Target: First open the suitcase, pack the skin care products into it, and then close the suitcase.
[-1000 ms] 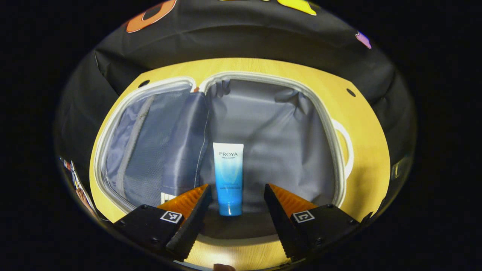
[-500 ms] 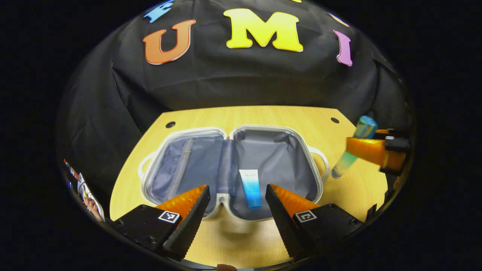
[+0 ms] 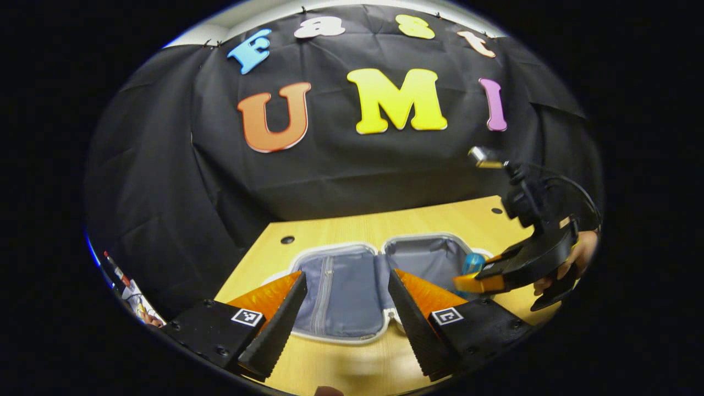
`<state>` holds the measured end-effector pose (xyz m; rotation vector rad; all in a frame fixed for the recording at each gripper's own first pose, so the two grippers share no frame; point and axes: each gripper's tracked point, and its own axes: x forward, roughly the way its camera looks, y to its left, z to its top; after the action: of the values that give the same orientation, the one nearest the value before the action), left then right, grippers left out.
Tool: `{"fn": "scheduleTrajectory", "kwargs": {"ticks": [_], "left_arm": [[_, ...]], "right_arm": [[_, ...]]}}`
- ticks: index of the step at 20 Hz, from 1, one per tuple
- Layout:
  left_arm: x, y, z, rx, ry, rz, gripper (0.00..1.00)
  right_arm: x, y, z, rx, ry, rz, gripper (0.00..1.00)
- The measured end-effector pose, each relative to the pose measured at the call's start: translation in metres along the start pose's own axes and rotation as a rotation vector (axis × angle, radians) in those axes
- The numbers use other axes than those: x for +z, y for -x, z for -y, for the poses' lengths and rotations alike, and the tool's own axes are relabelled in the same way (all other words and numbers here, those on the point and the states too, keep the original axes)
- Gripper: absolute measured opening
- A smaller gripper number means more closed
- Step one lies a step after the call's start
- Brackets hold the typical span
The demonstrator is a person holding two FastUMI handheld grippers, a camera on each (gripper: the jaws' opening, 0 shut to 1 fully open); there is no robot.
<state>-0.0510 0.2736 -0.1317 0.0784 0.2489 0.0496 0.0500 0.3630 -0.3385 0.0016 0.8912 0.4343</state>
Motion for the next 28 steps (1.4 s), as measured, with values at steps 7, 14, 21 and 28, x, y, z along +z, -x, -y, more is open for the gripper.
{"fn": "scheduleTrajectory", "kwargs": {"ticks": [7, 14, 21, 28], "left_arm": [[0.028, 0.007, -0.015, -0.027, 0.138, 0.113, 0.98], [0.016, 0.007, -0.041, 0.009, 0.177, 0.088, 0.99], [-0.01, 0.01, -0.086, 0.126, 0.202, 0.015, 0.99], [-0.029, -0.005, -0.149, 0.205, 0.258, -0.04, 0.99]], "right_arm": [[0.025, -0.032, 0.009, -0.071, -0.142, -0.037, 0.43], [0.021, -0.078, 0.021, -0.14, -0.173, -0.102, 0.43], [0.004, -0.096, 0.022, -0.16, -0.181, -0.16, 0.42], [0.026, -0.072, 0.014, -0.099, -0.167, -0.086, 0.49]]}}
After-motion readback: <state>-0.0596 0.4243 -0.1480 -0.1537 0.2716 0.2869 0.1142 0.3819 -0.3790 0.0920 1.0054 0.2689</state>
